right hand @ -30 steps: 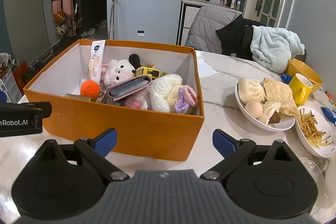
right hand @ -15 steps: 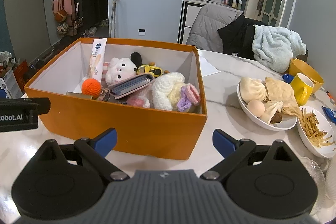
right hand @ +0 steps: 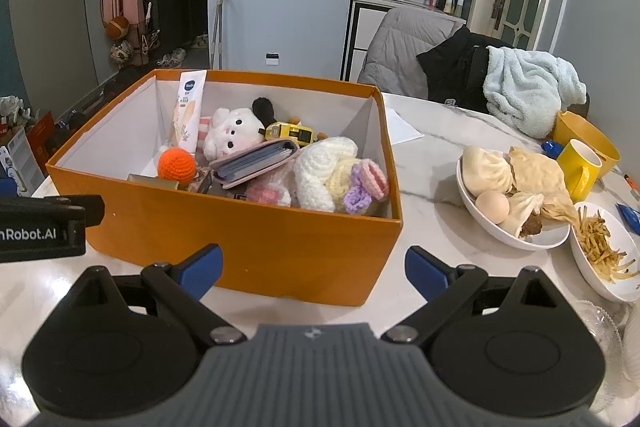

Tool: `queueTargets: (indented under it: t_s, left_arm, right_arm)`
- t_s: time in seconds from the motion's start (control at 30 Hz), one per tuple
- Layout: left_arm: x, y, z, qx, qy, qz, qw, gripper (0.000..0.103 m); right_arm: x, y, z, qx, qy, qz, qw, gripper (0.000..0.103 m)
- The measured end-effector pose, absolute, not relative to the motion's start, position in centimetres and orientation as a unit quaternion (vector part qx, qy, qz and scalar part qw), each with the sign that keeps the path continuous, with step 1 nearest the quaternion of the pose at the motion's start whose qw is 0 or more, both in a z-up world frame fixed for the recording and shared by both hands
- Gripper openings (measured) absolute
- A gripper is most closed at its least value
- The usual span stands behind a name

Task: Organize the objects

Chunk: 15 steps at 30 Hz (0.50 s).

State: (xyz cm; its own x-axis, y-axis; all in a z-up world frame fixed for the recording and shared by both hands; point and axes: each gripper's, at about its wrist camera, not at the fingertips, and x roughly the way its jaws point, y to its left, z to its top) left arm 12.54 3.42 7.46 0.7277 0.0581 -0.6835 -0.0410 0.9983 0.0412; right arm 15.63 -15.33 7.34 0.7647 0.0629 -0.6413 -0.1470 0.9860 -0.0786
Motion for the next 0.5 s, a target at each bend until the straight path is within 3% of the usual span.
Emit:
queueTargets:
  t_s: [0.5]
  left_arm:
    - [12.91, 3.28, 6.72, 0.011, 0.382, 0.022, 0.924, 0.103]
  right_arm:
    - [15.90, -15.18, 6.51, -0.065, 0.345, 0.058, 0.934, 0.098]
